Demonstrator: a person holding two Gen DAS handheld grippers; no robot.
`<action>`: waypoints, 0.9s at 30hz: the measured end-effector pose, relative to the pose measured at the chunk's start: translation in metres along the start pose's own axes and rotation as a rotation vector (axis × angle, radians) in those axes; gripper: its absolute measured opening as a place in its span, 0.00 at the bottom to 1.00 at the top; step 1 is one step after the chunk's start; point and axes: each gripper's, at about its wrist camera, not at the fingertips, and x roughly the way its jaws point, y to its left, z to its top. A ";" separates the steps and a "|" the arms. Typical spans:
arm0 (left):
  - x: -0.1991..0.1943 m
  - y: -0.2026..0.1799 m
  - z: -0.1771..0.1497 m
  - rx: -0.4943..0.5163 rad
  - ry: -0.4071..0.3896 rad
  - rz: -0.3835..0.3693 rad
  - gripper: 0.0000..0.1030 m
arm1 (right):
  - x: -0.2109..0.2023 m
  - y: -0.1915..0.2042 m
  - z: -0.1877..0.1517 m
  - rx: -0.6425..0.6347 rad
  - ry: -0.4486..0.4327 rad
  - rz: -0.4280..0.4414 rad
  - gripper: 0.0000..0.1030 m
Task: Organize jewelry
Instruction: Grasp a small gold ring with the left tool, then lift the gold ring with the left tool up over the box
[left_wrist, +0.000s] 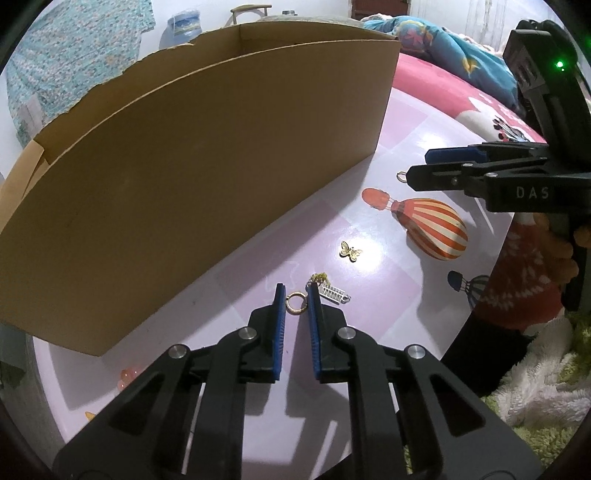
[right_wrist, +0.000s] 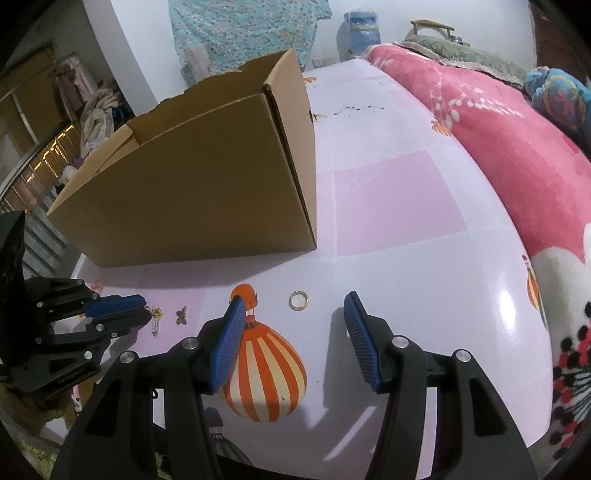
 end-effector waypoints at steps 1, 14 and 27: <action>0.000 -0.001 0.000 -0.002 0.000 0.001 0.11 | 0.000 0.001 0.001 -0.010 -0.002 -0.006 0.53; -0.004 0.005 -0.006 -0.038 -0.008 0.008 0.11 | 0.017 0.016 0.003 -0.151 0.028 -0.092 0.28; -0.008 0.006 -0.007 -0.046 -0.020 0.006 0.10 | 0.017 0.015 0.003 -0.138 0.026 -0.064 0.11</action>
